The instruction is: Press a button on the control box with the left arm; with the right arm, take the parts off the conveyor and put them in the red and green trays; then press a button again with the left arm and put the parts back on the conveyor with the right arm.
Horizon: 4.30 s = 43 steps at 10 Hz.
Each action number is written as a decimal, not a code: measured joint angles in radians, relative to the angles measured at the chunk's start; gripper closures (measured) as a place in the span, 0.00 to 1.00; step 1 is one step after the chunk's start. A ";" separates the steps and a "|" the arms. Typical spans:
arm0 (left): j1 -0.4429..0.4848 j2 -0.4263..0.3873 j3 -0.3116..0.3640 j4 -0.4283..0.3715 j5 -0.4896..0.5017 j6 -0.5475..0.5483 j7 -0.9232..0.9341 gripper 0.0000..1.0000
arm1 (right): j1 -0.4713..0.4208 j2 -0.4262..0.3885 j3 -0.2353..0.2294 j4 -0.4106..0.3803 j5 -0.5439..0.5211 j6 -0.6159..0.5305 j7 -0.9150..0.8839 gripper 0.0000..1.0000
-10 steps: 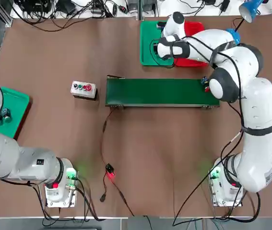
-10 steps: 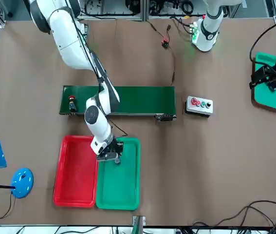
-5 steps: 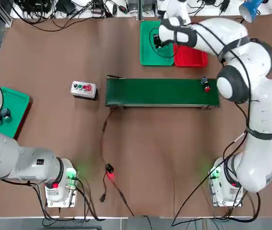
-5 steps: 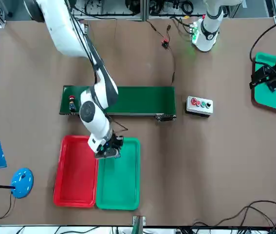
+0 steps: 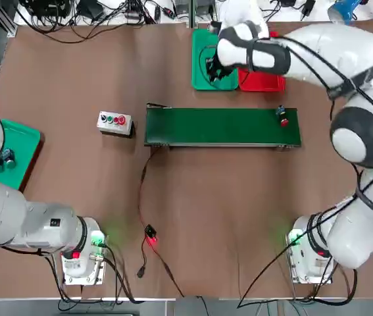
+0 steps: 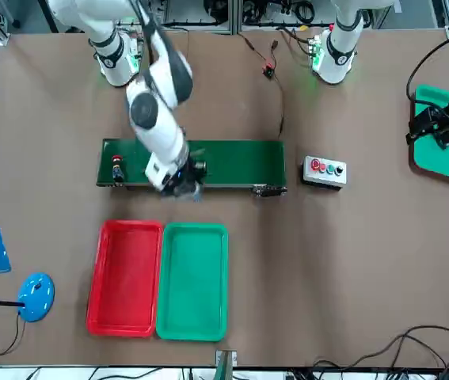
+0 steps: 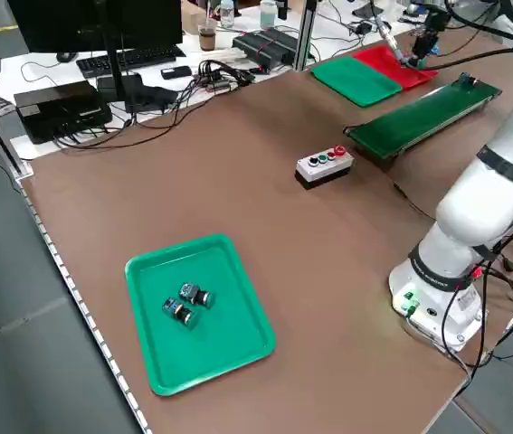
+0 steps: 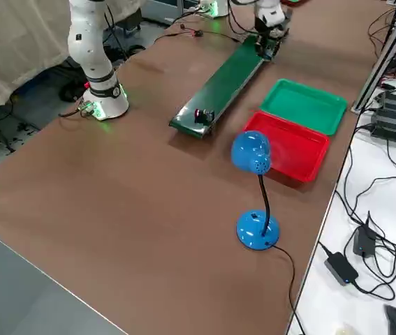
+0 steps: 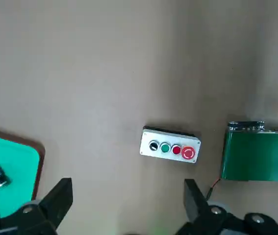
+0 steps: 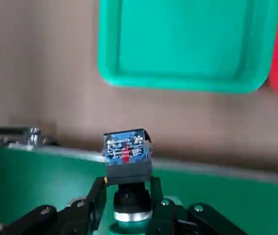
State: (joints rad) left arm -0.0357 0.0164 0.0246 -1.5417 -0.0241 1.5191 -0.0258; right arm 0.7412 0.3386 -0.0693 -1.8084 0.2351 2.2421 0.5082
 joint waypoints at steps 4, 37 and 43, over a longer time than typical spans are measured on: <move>0.000 0.000 0.000 0.000 0.000 0.000 0.000 0.00 | 0.149 0.009 0.000 -0.064 0.000 0.144 0.152 0.59; 0.000 0.000 0.001 0.002 0.000 0.000 0.000 0.00 | -0.122 -0.192 -0.515 0.424 -0.122 -0.719 -0.479 0.01; 0.000 0.000 0.001 0.002 0.000 0.000 0.000 0.00 | -0.614 -0.282 -0.004 0.414 -0.201 -0.740 -0.449 0.01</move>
State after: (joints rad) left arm -0.0355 0.0164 0.0254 -1.5398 -0.0241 1.5191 -0.0258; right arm 0.1269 0.0564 -0.0732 -1.3948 0.0336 1.5025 0.0597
